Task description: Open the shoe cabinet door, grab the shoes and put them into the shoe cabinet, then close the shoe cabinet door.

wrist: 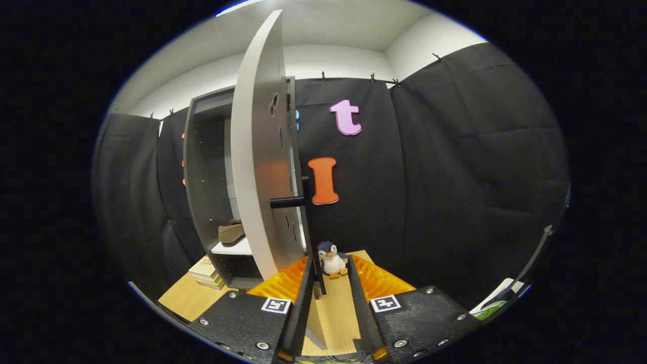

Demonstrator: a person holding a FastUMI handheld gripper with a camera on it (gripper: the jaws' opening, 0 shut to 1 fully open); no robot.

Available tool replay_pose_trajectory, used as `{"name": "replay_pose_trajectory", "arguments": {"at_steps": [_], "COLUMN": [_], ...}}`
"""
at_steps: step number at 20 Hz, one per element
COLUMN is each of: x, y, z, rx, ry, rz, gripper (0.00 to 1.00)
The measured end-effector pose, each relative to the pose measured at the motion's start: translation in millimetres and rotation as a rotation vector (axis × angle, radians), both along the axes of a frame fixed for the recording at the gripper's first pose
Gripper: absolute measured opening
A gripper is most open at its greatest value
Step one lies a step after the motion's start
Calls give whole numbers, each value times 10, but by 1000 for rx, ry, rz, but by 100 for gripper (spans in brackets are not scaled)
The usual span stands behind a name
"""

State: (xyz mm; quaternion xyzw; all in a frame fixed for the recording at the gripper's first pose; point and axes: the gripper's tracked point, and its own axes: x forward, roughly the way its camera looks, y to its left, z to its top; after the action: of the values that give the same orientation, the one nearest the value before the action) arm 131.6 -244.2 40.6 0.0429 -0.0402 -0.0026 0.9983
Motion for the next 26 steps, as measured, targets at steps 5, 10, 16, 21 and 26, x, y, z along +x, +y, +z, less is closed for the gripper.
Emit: {"name": "replay_pose_trajectory", "arguments": {"at_steps": [5, 10, 16, 21, 26], "x": [-54, -21, 37, 86, 243], "y": [455, 823, 1226, 1376, 1721], "z": [-72, -43, -43, -46, -73], "rx": [-1, -20, -27, -26, 4], "ry": [-6, -1, -2, 0, 11], "rz": [116, 197, 285, 340, 397], "gripper": [44, 43, 44, 43, 44]}}
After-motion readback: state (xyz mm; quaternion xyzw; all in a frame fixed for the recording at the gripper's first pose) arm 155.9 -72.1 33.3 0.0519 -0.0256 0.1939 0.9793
